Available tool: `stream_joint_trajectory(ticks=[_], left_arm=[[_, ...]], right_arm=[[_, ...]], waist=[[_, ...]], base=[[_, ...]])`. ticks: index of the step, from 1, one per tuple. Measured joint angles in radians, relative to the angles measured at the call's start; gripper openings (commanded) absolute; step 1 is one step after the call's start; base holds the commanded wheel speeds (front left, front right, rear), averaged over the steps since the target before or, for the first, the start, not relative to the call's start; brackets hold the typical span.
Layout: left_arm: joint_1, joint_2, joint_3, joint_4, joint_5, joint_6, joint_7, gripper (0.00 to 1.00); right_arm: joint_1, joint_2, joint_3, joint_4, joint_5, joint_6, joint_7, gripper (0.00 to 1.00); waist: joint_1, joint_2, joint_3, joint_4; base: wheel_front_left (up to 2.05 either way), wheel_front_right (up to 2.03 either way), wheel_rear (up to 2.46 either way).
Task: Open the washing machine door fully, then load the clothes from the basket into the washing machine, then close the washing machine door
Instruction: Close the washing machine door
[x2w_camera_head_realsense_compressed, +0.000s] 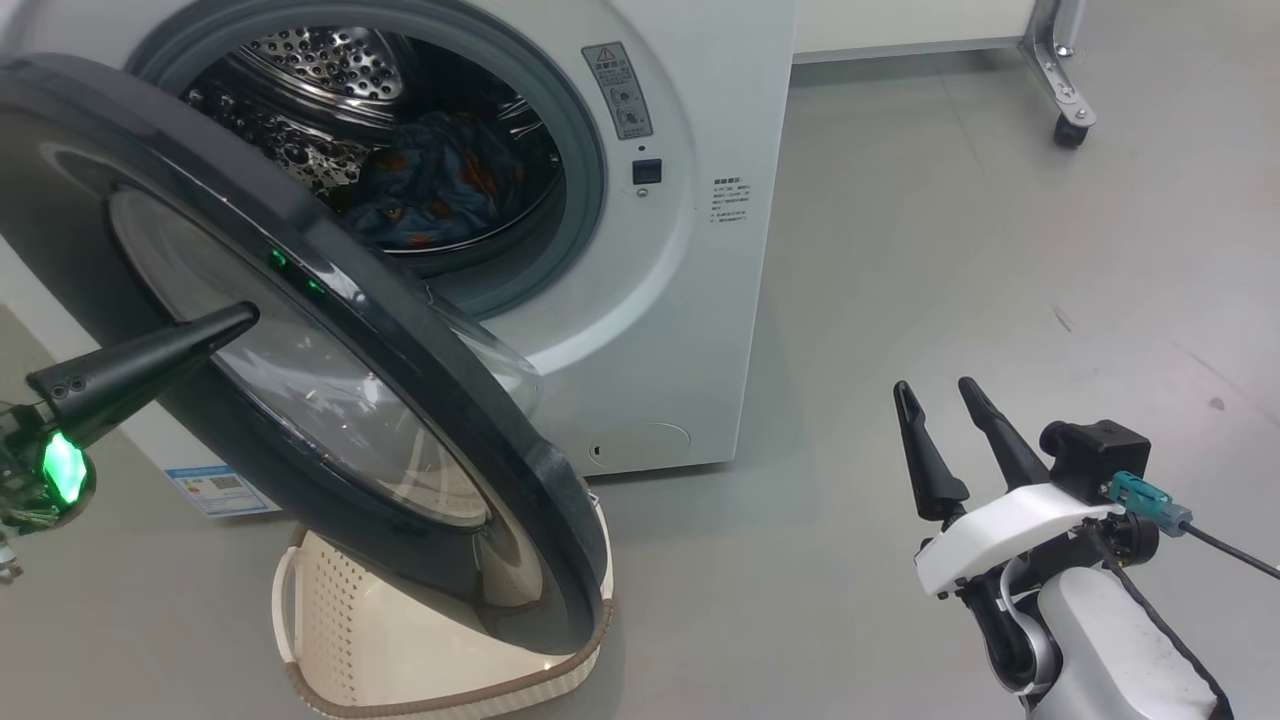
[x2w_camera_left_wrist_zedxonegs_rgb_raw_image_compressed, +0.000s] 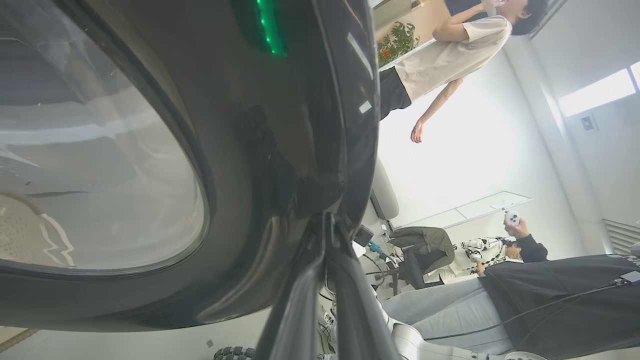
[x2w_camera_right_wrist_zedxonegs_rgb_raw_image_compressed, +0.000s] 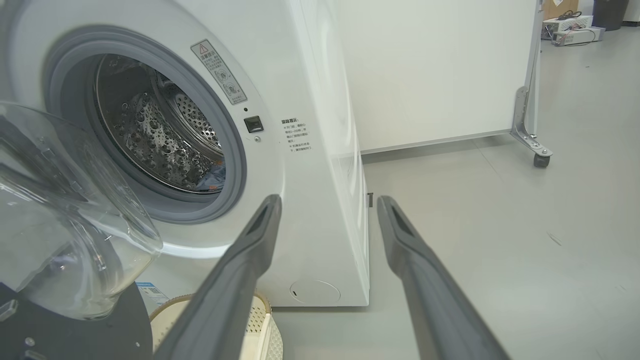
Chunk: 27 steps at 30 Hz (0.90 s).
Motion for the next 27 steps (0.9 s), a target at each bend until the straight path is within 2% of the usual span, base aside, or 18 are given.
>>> stream_joint_trajectory(ticks=[1,3,4,11,15,19,24,27], left_arm=[[0.000,0.000,0.001,-0.003,0.007,0.000,-0.007,0.29],[0.000,0.001,0.003,-0.009,0.031,-0.001,-0.015,0.70],[0.001,0.001,0.003,-0.012,0.039,-0.001,-0.016,0.98],[0.020,0.005,0.041,-0.024,0.071,-0.034,-0.068,1.00],[0.051,0.032,0.075,-0.037,0.154,-0.084,-0.120,1.00],[0.072,0.036,0.113,-0.040,0.220,-0.136,-0.185,1.00],[0.128,0.025,0.200,-0.039,0.307,-0.161,-0.308,1.00],[0.164,-0.007,0.221,-0.039,0.349,-0.170,-0.373,1.00]], right_arm=[[0.000,0.000,-0.001,-0.001,0.000,0.000,0.000,1.00],[0.000,0.000,-0.002,-0.003,0.000,0.000,0.000,1.00],[0.000,0.000,-0.003,-0.003,-0.001,0.000,0.000,1.00],[0.000,0.001,0.003,-0.005,-0.008,0.000,0.000,1.00],[0.000,0.006,0.010,-0.005,-0.010,0.000,0.000,1.00],[0.000,0.006,0.011,-0.005,-0.011,0.000,0.000,1.00],[0.000,0.010,0.027,-0.005,-0.012,0.000,0.000,1.00],[0.000,0.013,0.021,-0.007,-0.015,0.000,0.000,1.00]], waist=[[0.0000,0.0000,0.000,0.005],[0.0000,0.0000,0.000,0.016],[0.0000,0.0000,0.000,0.021],[0.0000,0.0000,0.004,0.052],[0.0000,0.0000,0.006,0.058],[0.0000,0.0000,0.008,0.060],[0.0000,0.0000,0.010,0.053],[0.0000,0.0000,0.012,0.046]], base=[[0.00,0.00,0.00],[0.00,0.00,0.00],[0.00,0.00,0.00],[0.00,0.00,0.00],[0.00,0.00,0.00],[0.00,0.00,0.00],[0.00,0.00,0.00],[0.00,0.00,0.00]])
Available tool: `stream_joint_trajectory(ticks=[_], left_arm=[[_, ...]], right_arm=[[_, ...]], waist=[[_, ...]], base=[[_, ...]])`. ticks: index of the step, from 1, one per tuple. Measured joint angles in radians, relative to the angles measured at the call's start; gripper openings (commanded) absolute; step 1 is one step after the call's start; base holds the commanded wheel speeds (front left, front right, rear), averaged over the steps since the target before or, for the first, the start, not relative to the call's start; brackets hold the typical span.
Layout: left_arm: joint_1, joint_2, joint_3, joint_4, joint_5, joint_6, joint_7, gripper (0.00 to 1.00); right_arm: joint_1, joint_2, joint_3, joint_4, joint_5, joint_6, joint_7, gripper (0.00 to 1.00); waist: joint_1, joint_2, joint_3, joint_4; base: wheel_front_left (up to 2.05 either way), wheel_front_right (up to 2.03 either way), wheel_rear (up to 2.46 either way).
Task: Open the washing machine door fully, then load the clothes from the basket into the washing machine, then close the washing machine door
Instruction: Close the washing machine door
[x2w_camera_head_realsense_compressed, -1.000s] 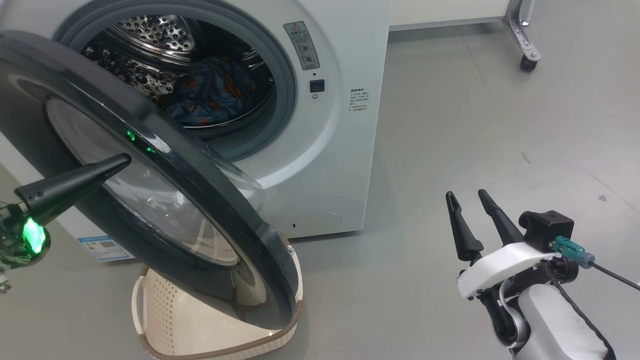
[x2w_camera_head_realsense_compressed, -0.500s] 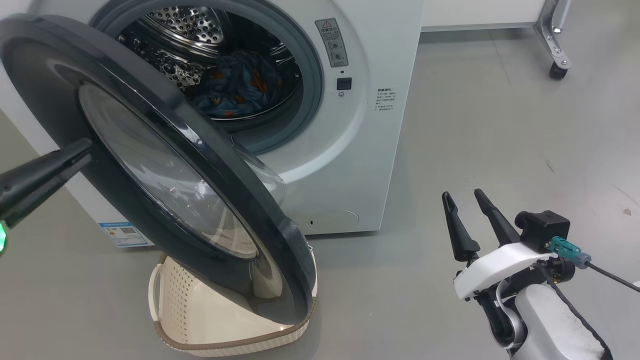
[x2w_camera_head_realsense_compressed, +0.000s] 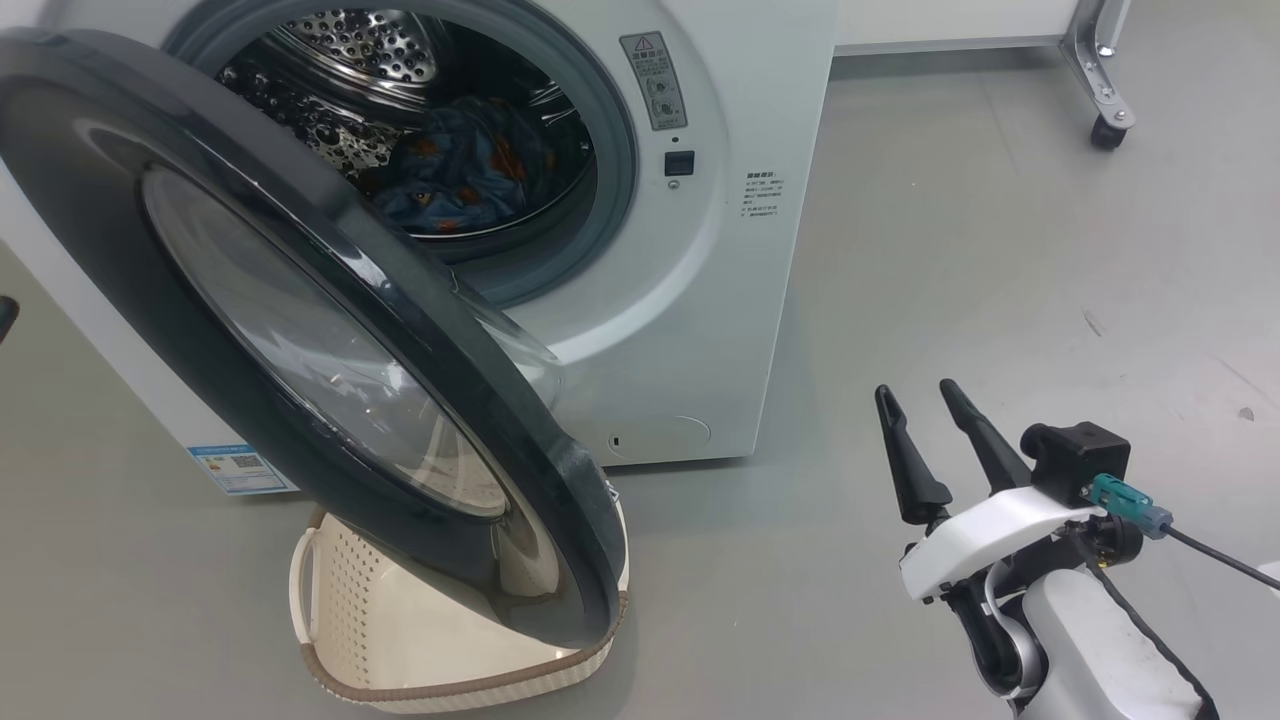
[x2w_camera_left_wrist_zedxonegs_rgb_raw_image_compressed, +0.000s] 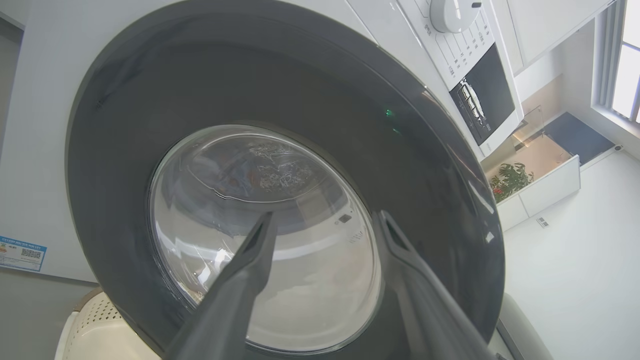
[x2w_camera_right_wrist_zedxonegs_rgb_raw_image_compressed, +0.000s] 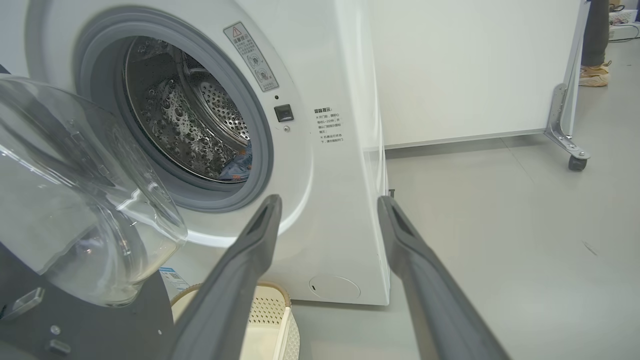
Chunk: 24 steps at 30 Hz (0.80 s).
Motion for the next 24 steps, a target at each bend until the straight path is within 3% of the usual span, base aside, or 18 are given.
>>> stream_joint_trajectory(ticks=[10,16,24], left_arm=[[0.122,-0.049,0.009,-0.008,0.200,-0.021,-0.218,1.00],[0.180,-0.109,-0.016,-0.003,0.265,-0.023,-0.357,1.00],[0.241,-0.114,-0.103,-0.018,0.374,-0.026,-0.556,1.00]], right_arm=[[0.000,-0.008,-0.009,0.000,-0.001,0.000,0.000,1.00],[-0.001,-0.007,-0.004,-0.001,-0.001,0.000,0.000,1.00],[-0.002,-0.007,0.000,-0.003,-0.004,0.000,0.000,1.00]], waist=[[0.0000,0.0000,0.002,-0.001],[0.0000,0.0000,0.004,0.005],[0.0000,0.0000,0.016,0.008]], base=[[0.00,0.00,0.00],[0.00,0.00,0.00],[0.00,0.00,0.00]])
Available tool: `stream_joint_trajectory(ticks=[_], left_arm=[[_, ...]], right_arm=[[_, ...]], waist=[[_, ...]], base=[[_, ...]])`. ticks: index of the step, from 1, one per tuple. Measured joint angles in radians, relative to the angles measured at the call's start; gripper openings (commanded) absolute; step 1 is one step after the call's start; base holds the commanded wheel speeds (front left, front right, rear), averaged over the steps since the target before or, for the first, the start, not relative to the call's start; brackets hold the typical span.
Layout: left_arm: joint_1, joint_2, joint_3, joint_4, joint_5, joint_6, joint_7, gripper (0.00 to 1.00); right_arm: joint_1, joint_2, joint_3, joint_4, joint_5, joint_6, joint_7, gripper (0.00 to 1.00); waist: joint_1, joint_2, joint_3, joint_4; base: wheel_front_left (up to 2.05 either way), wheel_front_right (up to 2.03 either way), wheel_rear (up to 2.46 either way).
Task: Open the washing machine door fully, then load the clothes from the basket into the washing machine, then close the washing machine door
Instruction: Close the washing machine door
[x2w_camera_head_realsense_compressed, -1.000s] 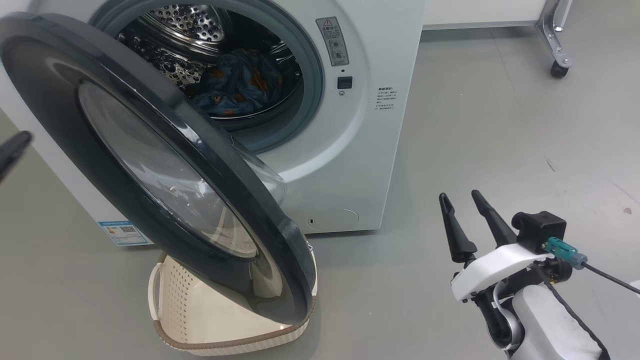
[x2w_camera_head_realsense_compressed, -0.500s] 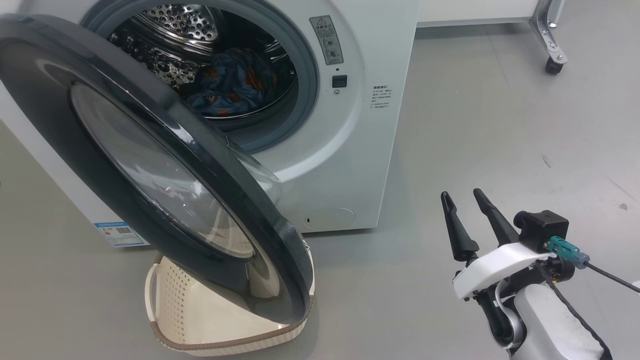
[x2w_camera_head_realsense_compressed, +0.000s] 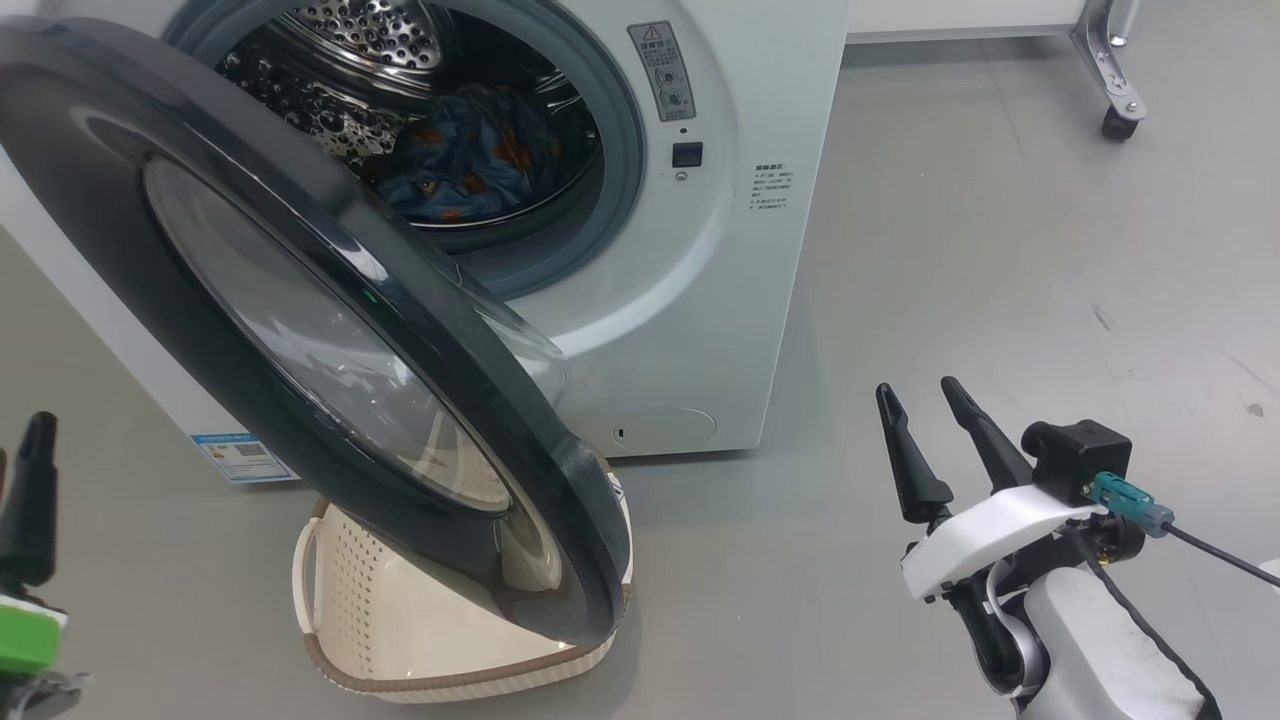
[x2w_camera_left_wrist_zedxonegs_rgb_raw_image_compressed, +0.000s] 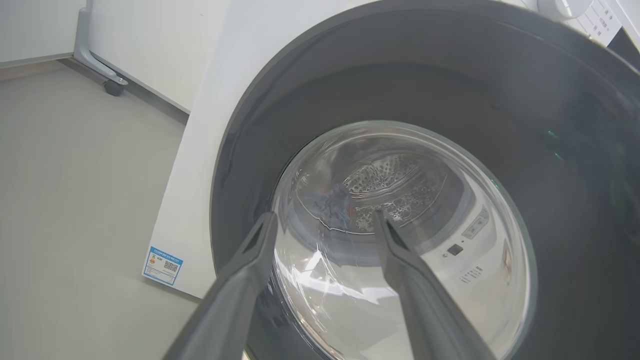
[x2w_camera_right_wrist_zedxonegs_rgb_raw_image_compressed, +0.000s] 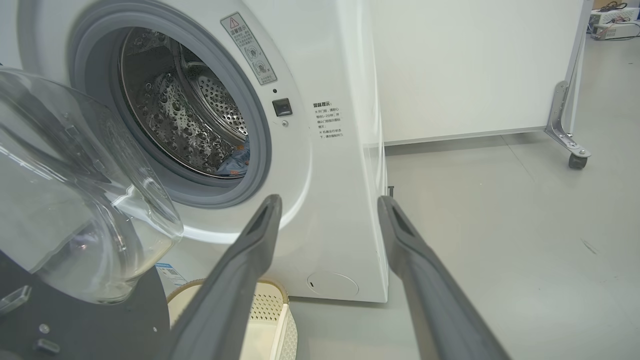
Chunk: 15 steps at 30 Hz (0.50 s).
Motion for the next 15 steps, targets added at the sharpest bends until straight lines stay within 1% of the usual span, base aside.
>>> stream_joint_trajectory(ticks=[4,8,15], left_arm=[[0.030,0.012,-0.050,-0.003,0.071,0.000,-0.090,1.00],[0.064,0.042,-0.099,0.008,0.147,0.000,-0.179,1.00],[0.114,0.055,-0.170,0.065,0.258,0.000,-0.321,1.00]], right_arm=[[-0.004,-0.001,-0.001,-0.003,-0.007,0.000,0.000,1.00],[-0.015,-0.002,-0.005,-0.008,-0.014,0.000,0.000,1.00],[-0.018,-0.001,-0.010,-0.012,-0.015,0.000,0.000,1.00]], waist=[[0.0000,0.0000,0.005,0.000],[0.0000,0.0000,0.010,0.001],[0.0000,0.0000,0.015,0.001]], base=[[0.00,0.00,0.00],[0.00,0.00,0.00],[0.00,0.00,0.00]])
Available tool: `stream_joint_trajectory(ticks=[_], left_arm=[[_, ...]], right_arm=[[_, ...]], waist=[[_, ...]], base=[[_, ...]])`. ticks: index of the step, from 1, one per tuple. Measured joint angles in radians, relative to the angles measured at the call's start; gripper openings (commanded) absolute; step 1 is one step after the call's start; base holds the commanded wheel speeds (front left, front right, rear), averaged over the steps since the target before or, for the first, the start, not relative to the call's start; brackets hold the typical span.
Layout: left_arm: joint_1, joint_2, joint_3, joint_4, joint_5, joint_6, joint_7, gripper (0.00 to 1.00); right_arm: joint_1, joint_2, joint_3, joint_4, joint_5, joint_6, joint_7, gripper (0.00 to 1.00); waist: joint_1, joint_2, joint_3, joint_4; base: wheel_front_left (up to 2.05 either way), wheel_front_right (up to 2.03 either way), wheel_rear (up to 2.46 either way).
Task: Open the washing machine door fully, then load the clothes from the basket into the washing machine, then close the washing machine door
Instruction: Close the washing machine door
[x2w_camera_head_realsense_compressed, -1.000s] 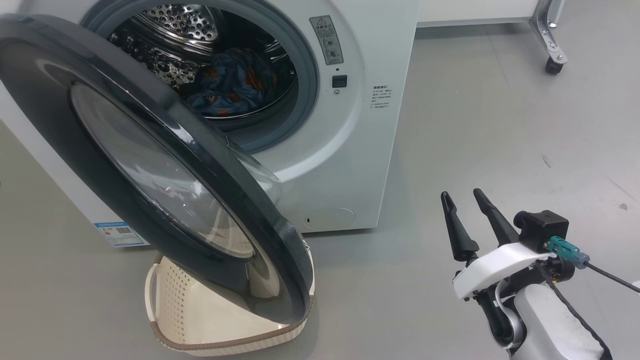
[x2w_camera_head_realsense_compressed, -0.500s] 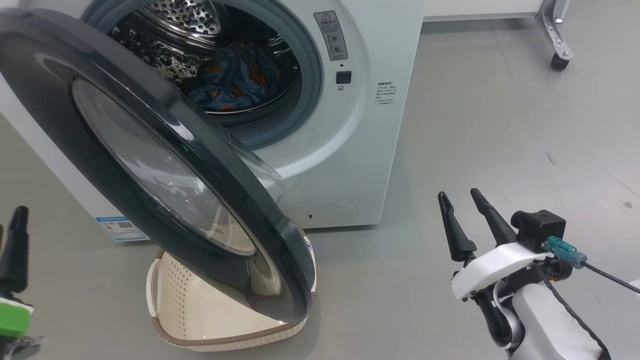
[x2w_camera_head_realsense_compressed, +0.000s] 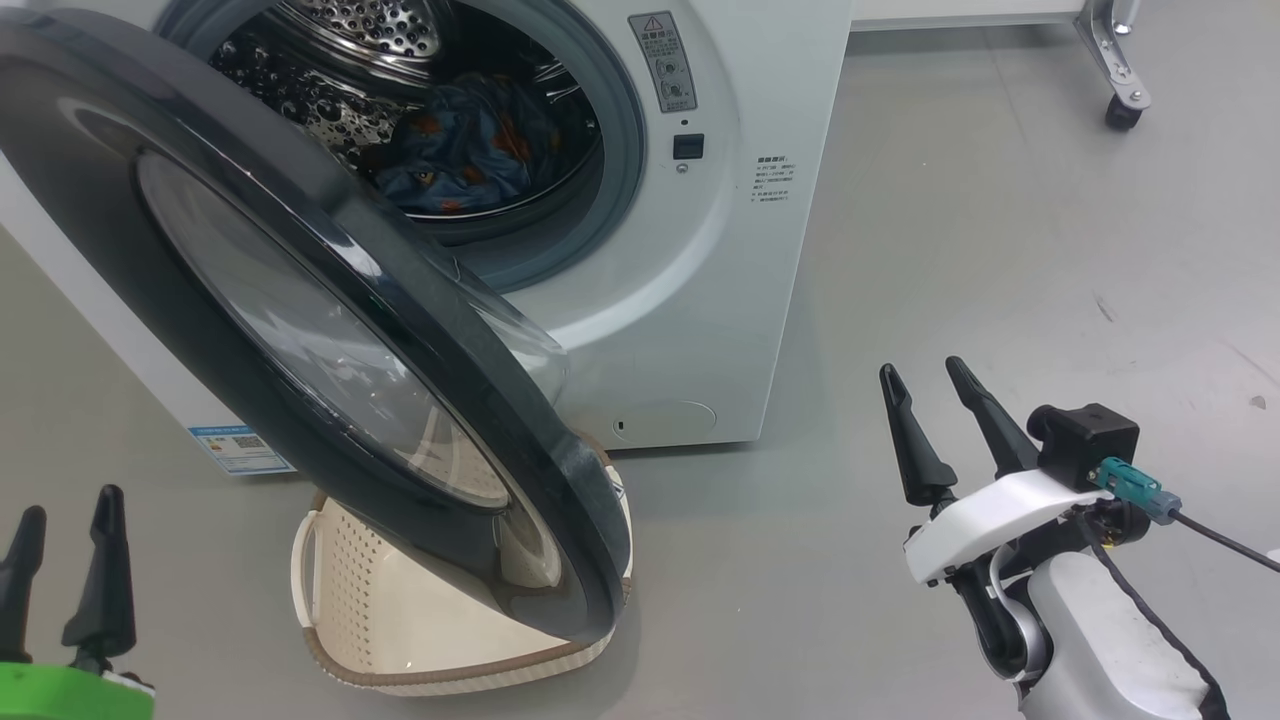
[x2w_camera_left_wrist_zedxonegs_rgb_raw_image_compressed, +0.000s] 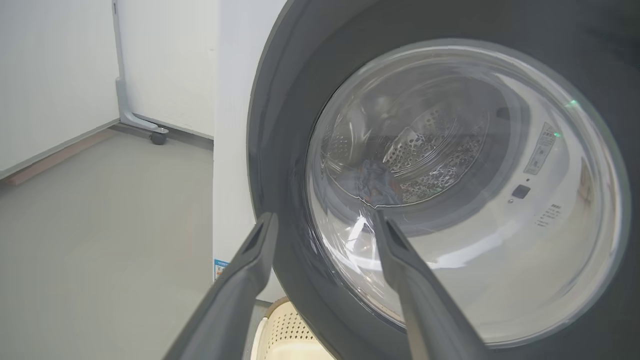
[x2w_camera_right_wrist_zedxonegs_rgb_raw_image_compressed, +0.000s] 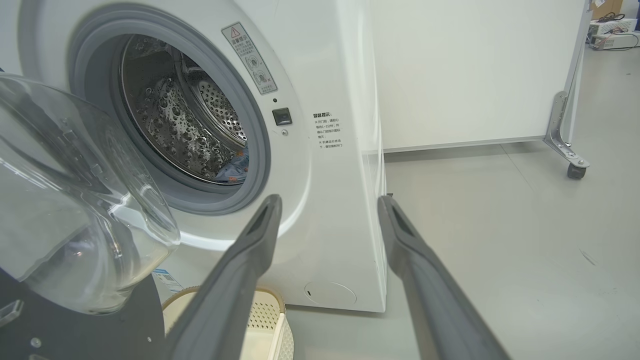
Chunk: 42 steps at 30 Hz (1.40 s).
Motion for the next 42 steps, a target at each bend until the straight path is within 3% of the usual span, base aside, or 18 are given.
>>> stream_joint_trajectory(ticks=[16,42], left_arm=[[0.006,-0.001,-0.076,0.137,0.093,0.000,-0.203,1.00],[-0.025,-0.002,-0.118,0.222,0.114,0.000,-0.277,1.00]], right_arm=[[0.000,-0.001,-0.002,-0.008,-0.009,0.000,0.000,1.00],[0.000,-0.001,0.005,-0.008,-0.009,0.000,0.000,1.00]], waist=[[0.0000,0.0000,0.007,0.004],[0.0000,0.0000,0.002,0.007]], base=[[0.00,0.00,0.00],[0.00,0.00,0.00]])
